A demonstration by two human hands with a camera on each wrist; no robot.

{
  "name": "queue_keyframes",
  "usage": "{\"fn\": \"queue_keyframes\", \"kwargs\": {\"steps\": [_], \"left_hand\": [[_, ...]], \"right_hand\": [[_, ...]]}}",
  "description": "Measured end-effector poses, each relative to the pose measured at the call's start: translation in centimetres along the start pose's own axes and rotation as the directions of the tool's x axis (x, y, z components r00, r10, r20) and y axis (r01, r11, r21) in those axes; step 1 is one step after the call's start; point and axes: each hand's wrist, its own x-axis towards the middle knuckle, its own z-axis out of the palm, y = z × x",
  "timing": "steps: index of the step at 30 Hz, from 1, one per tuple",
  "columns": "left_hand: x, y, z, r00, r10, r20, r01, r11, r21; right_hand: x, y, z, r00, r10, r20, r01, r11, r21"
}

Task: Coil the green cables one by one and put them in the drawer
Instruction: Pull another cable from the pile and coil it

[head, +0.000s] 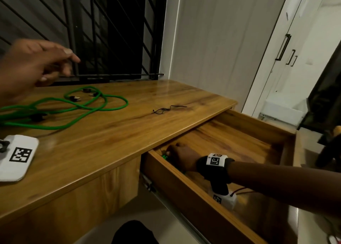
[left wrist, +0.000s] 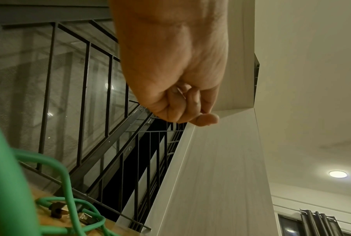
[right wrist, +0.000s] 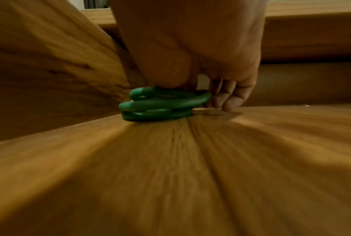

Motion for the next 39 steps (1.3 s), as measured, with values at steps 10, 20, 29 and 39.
{"fn": "queue_keyframes", "kwargs": {"steps": [10, 20, 29, 39], "left_hand": [[0.0, 0.2, -0.2, 0.999, -0.008, 0.031, 0.008, 1.000, -0.011], [-1.1, 1.0, -0.6, 0.995, 0.092, 0.035, -0.090, 0.994, -0.060], [2.9, -0.4, -4.4, 0.992, -0.102, -0.075, 0.111, 0.985, 0.132], [-1.5, 2.9, -5.5, 0.970, 0.060, -0.234, -0.030, 0.991, 0.128]], "right_hand": [[0.3, 1.5, -2.8, 0.993, -0.092, 0.073, 0.093, 0.996, -0.011], [-2.2, 0.4, -8.7, 0.983, -0.123, 0.136, 0.119, 0.992, 0.038], [-5.7, -9.2, -19.6, 0.966, -0.250, 0.067, 0.252, 0.967, -0.020], [-2.5, -25.1, -24.7, 0.813, -0.544, -0.207, 0.542, 0.837, -0.072]]}}
